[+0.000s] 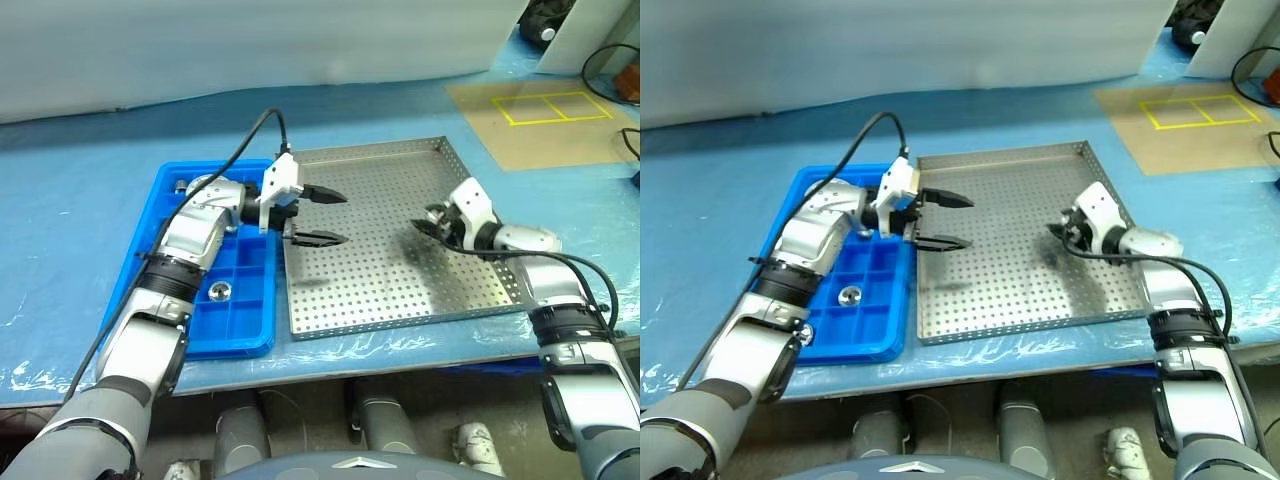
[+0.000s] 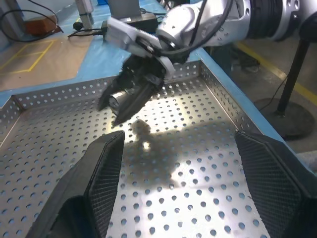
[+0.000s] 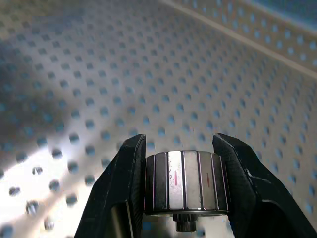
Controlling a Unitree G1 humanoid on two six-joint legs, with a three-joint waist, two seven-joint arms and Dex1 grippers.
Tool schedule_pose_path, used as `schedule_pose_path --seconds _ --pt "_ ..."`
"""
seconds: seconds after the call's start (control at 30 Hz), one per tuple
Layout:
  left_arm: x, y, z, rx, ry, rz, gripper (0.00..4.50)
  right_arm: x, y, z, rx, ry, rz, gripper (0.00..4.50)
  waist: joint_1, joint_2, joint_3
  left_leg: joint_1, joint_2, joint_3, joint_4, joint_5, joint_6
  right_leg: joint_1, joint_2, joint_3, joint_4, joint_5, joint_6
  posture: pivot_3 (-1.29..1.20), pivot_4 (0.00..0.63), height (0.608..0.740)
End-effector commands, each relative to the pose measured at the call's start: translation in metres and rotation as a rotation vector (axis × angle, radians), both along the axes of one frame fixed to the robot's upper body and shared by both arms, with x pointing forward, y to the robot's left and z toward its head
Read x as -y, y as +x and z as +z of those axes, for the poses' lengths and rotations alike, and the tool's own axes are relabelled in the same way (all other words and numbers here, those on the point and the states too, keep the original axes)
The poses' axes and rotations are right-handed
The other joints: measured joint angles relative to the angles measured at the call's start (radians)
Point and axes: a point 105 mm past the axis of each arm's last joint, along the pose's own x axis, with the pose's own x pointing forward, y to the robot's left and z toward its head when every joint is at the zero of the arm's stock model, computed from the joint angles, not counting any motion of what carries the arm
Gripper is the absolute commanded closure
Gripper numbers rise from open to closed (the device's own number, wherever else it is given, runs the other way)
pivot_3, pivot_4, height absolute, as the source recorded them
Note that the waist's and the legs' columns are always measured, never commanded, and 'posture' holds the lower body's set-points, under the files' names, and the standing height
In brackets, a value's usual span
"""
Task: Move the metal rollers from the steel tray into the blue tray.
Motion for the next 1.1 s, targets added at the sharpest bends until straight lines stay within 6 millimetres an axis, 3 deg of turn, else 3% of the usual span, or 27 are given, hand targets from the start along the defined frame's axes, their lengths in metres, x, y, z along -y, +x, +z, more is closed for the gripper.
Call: schedule_pose_path --seconds 0.03,0.3,0.5,0.77,1.1 --pt "-0.019 -0.004 0.015 0.049 -0.014 0.047 0.75 -0.038 0.002 0.033 0.086 0.046 0.132 2.79 0.005 0.0 0.0 0.0 0.0 0.0 0.0 0.0 0.0 0.0 0.0 0.0 0.0 0.0 0.0 -0.22 0.15 0.74" --pt "-0.067 -0.007 0.019 0.086 0.034 0.247 0.75 -0.114 -0.002 0.049 0.111 0.094 0.383 2.79 0.038 0.001 0.001 -0.002 0.0 0.0 -0.002 0.001 -0.001 -0.002 -0.001 -0.001 0.0 0.0 0.0 -0.05 0.15 0.74" --pt "-0.105 -0.021 0.027 0.113 0.057 0.394 0.75 -0.159 -0.013 0.063 0.118 0.132 0.561 2.79 0.062 0.001 0.001 -0.002 0.001 0.0 -0.006 0.002 -0.004 -0.004 -0.001 -0.002 0.002 -0.001 -0.002 0.08 0.15 0.74" --pt "-0.138 -0.043 0.023 0.101 0.069 0.568 0.75 -0.194 -0.029 0.051 0.029 0.148 0.736 2.79 0.108 0.0 0.001 -0.002 0.001 -0.002 -0.009 0.003 -0.006 -0.004 -0.001 -0.005 0.001 -0.003 -0.004 0.21 0.15 0.74" --pt "-0.141 -0.057 0.021 0.088 0.061 0.623 0.75 -0.213 -0.043 0.031 -0.045 0.129 0.836 2.79 0.143 0.0 0.001 -0.002 0.002 -0.004 -0.01 0.004 -0.008 -0.004 -0.001 -0.007 0.003 -0.003 -0.004 0.26 0.15 0.74"
